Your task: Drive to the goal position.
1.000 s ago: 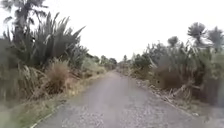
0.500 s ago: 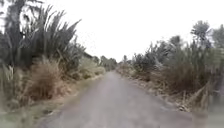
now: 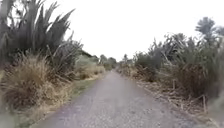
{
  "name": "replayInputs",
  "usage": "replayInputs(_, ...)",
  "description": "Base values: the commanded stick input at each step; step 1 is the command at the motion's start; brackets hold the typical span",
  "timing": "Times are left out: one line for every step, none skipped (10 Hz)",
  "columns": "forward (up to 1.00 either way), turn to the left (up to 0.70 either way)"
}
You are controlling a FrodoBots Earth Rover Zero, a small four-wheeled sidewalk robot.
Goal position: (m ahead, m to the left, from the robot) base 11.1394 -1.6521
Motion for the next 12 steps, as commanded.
replayInputs(1.00,0.00)
replayInputs(1.00,0.00)
replayInputs(1.00,0.00)
replayInputs(1.00,0.00)
replayInputs(1.00,0.00)
replayInputs(1.00,0.00)
replayInputs(1.00,0.00)
replayInputs(1.00,0.00)
replayInputs(1.00,0.00)
replayInputs(1.00,0.00)
replayInputs(1.00,0.00)
replayInputs(1.00,0.00)
